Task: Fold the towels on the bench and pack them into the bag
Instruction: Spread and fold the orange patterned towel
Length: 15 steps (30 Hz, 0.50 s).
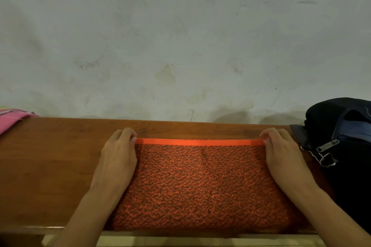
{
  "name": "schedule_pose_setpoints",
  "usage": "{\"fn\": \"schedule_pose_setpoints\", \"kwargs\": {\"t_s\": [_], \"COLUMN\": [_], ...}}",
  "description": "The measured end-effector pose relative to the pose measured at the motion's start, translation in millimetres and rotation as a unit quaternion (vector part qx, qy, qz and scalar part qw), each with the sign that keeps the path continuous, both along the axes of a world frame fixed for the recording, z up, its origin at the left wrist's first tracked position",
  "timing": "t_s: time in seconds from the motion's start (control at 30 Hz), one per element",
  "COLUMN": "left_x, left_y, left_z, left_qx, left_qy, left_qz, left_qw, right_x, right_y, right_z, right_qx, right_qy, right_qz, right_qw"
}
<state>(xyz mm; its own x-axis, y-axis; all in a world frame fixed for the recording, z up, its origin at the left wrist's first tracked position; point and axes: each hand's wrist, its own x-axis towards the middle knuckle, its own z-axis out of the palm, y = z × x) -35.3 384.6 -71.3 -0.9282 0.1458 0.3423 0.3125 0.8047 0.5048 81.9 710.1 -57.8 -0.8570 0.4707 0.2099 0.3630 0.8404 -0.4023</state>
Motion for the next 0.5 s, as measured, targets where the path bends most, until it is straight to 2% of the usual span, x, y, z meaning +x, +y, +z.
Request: {"fn": "schedule_pose_setpoints", "kwargs": {"t_s": [0.07, 0.13, 0.23, 0.37, 0.5], "left_x": [2, 8, 29, 69, 77], "left_y": [0, 4, 23, 64, 70], "left_z": [4, 10, 21, 10, -10], "left_qx": [-0.015, -0.051, -0.082, -0.144, -0.198], "left_qy": [0.003, 0.029, 0.069, 0.041, -0.007], "left_qz": [-0.002, -0.006, -0.052, -0.171, -0.198], "left_qw": [1.000, 0.998, 0.993, 0.974, 0.960], "right_x": [0, 0, 2, 6, 4], "right_y": [-4, -12, -36, -81, -94], "right_z": [2, 9, 15, 1, -19], "right_qx": [0.028, 0.061, 0.050, 0.080, 0.088], "right_qy": [0.006, 0.057, 0.091, 0.011, -0.073], "right_qz": [0.005, 0.020, 0.092, 0.240, 0.262], "right_qw": [1.000, 0.996, 0.990, 0.968, 0.958]}}
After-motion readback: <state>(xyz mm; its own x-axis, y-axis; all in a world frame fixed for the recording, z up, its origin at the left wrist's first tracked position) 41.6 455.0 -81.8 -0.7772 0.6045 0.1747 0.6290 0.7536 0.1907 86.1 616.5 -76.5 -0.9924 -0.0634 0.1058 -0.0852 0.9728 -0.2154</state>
